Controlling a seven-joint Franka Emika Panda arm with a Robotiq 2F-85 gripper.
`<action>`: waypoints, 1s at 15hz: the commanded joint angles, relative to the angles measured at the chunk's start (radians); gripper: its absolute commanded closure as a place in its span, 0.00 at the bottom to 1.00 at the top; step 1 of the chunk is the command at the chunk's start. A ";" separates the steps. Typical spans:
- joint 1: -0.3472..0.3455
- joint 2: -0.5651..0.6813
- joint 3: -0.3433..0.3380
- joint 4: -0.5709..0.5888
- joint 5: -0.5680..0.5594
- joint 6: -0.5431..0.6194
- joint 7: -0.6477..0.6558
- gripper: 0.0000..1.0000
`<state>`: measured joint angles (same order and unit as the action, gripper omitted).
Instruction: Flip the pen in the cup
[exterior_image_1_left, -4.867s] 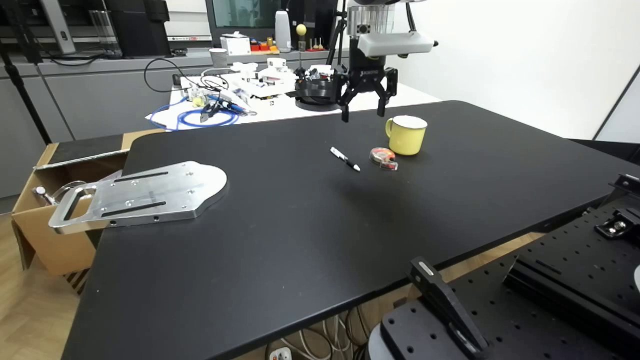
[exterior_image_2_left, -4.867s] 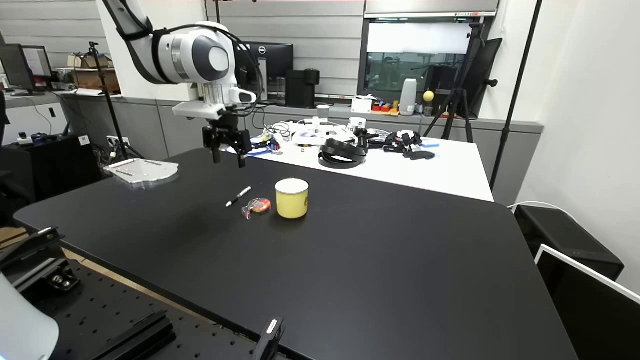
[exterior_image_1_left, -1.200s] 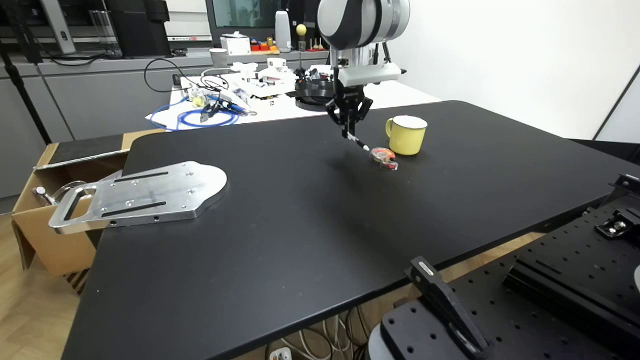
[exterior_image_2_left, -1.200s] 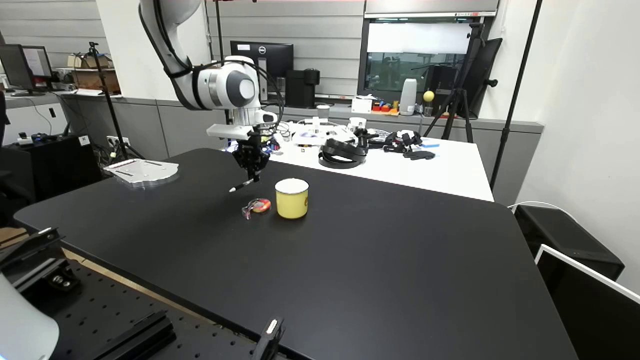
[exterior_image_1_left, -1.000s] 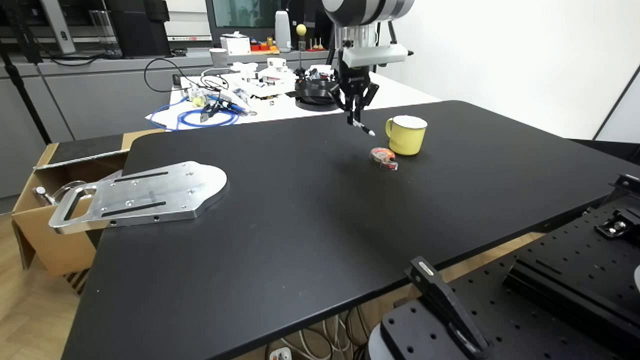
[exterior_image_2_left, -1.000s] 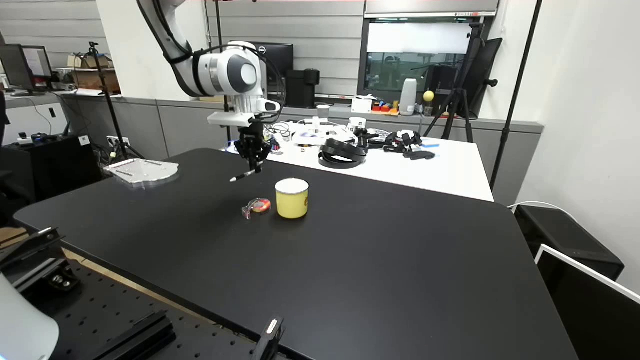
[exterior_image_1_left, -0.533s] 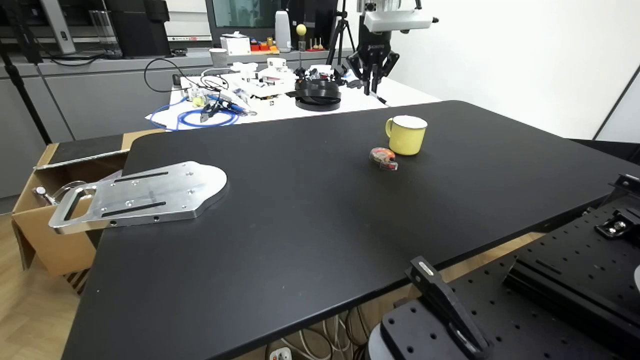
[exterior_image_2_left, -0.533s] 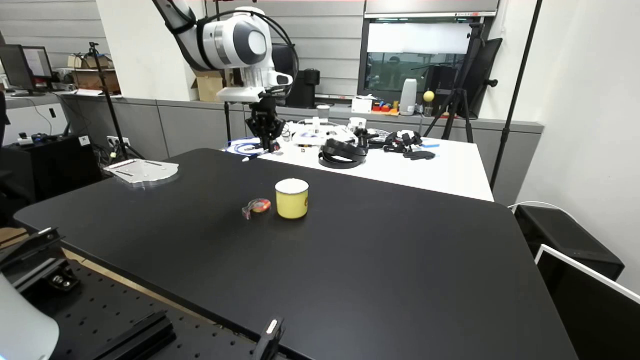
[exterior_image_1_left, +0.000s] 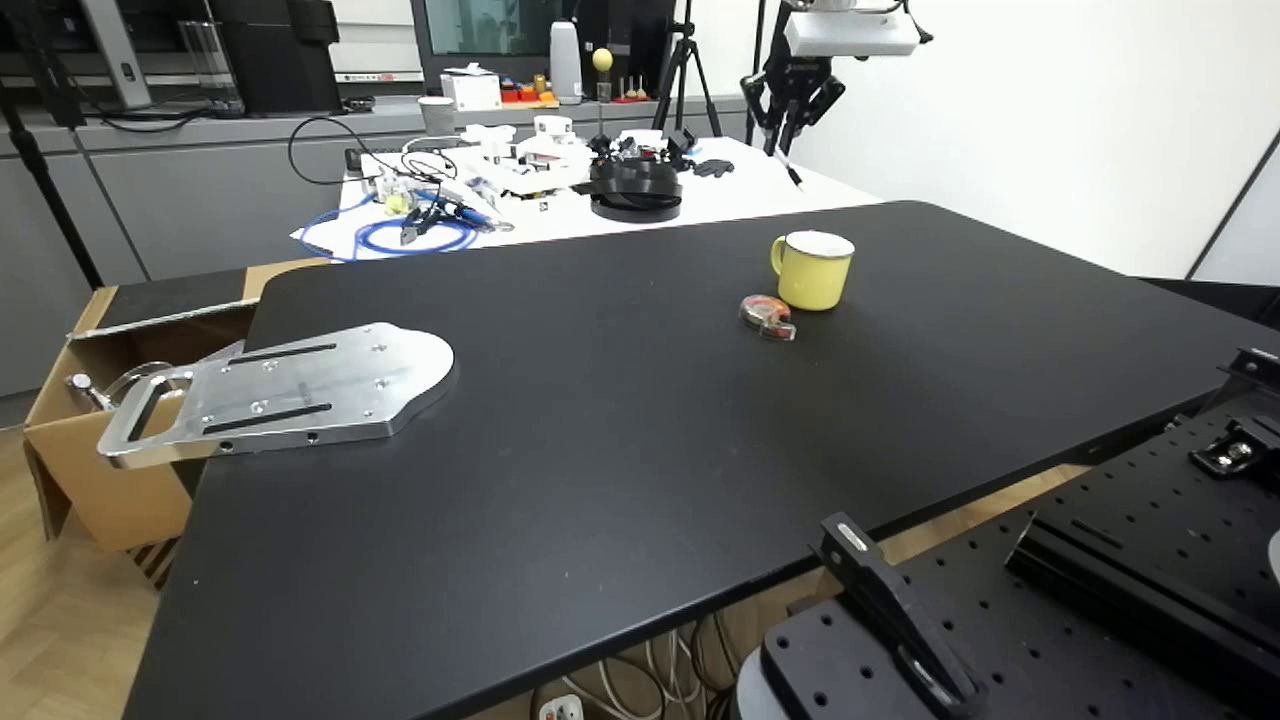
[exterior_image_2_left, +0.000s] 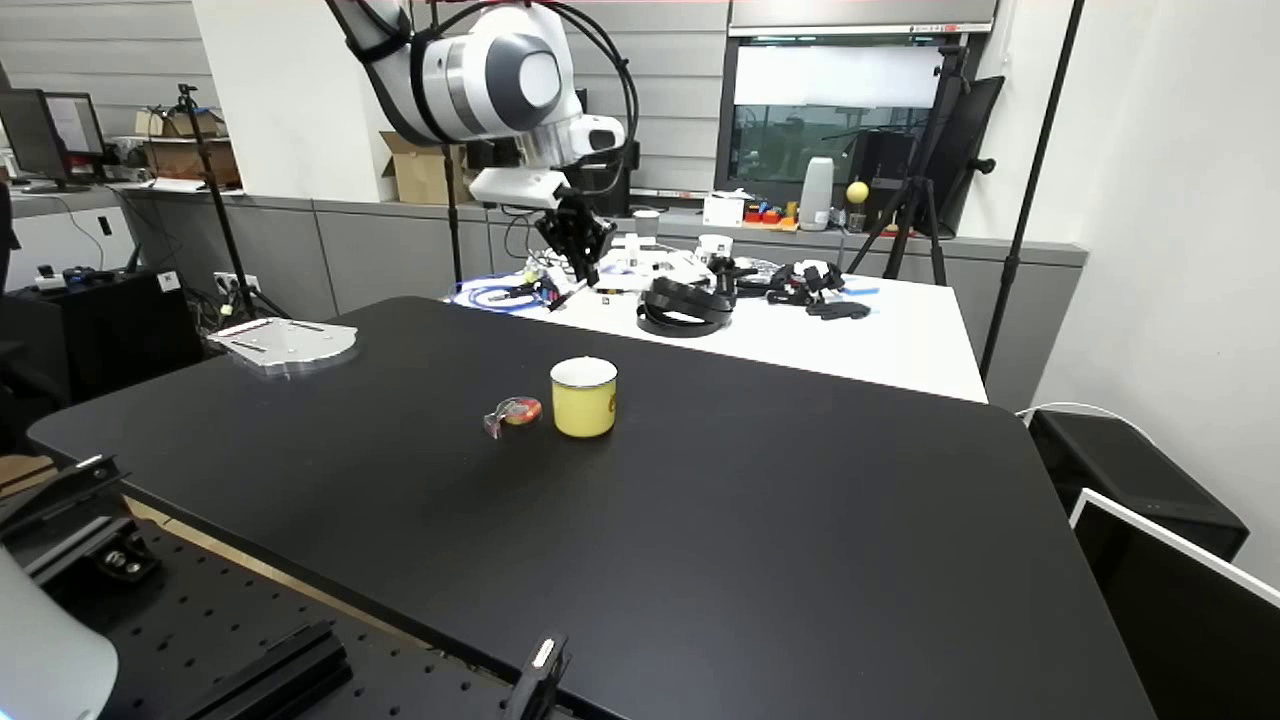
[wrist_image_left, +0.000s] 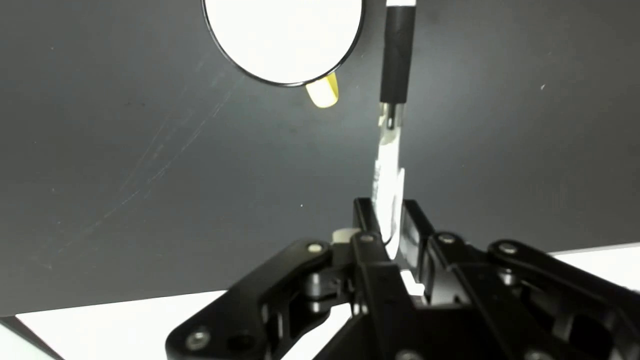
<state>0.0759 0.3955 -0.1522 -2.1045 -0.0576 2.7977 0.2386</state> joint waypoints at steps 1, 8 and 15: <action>-0.015 -0.020 -0.018 -0.080 0.010 0.144 0.034 0.96; 0.016 0.009 -0.097 -0.161 0.034 0.349 0.025 0.96; 0.061 0.071 -0.156 -0.206 0.058 0.534 0.031 0.96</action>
<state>0.0893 0.4438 -0.2656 -2.2850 -0.0203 3.2577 0.2436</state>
